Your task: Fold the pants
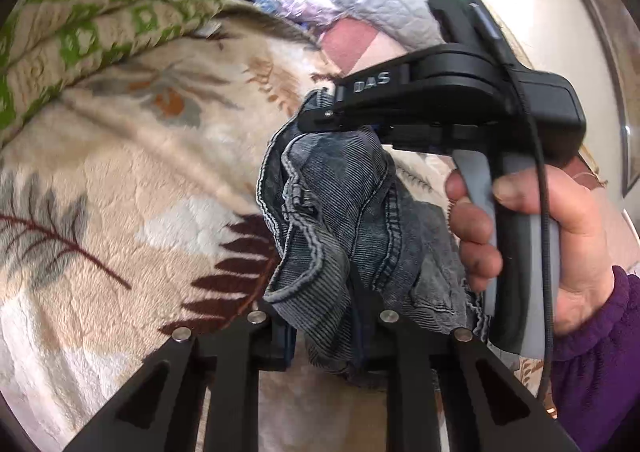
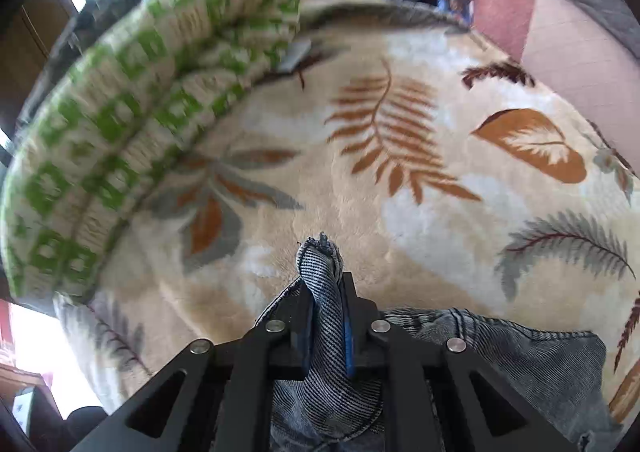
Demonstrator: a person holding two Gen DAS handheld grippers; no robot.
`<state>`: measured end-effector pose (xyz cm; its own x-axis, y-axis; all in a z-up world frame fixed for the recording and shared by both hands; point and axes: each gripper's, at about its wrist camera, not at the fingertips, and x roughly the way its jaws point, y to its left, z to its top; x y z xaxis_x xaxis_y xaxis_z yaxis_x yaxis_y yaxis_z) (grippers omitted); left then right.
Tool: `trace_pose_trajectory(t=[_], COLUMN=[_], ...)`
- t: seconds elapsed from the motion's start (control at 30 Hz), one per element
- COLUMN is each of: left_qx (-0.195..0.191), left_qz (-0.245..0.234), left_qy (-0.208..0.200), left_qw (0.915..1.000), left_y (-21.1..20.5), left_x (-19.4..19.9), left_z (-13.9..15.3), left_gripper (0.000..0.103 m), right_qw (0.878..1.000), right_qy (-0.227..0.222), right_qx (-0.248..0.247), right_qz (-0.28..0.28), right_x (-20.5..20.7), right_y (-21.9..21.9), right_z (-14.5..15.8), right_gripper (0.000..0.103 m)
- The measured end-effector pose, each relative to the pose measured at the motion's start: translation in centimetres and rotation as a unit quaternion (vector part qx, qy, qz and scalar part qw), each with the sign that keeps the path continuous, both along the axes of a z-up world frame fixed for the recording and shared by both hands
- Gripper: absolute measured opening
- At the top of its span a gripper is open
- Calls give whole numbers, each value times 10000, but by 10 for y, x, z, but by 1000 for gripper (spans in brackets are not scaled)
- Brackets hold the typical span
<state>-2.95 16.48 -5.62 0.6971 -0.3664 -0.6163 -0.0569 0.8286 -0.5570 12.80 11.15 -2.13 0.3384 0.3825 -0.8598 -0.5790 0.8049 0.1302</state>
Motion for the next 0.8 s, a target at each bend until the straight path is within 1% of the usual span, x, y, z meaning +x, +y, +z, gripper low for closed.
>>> trace_pose_trajectory(t=[0.13, 0.2, 0.23, 0.33, 0.4, 0.5, 0.57, 0.6, 0.67, 0.8], left_qx=[142, 276, 328, 483, 662, 871, 841, 862, 972, 993], left_qz=[-137, -276, -344, -631, -891, -1244, -1449, -1591, -1761, -2105], left_qy=[-383, -641, -746, -1118, -1359, -1496, -1511, -1534, -1550, -1467], left_qw=[9991, 9972, 9961, 9905, 9845, 9770, 9742, 9715, 9672, 9614], left_y=[-12, -23, -23, -40, -58, -86, -106, -119, -137, -174], left_x=[-7, -12, -15, -26, -34, -42, -50, -51, -51, -46], left_z=[14, 23, 29, 40, 48, 56, 59, 61, 61, 60], left_gripper=[21, 21, 21, 21, 21, 21, 21, 21, 21, 21], right_qw=[9986, 9961, 9946, 9887, 9833, 9753, 9711, 9690, 9628, 9518], right_qy=[-208, -317, -359, -490, -547, -549, -572, -605, -619, -588], right_qx=[452, 752, 898, 1314, 1611, 1986, 2133, 2191, 2387, 2668], right_qz=[-193, -323, -376, -526, -642, -800, -903, -971, -1108, -1396], right_x=[-13, -19, -22, -33, -39, -47, -53, -56, -63, -73], right_y=[-26, -47, -56, -87, -111, -148, -174, -189, -220, -276], right_z=[26, 42, 48, 63, 72, 80, 83, 83, 83, 76], right_gripper=[11, 11, 11, 11, 11, 11, 11, 11, 11, 11])
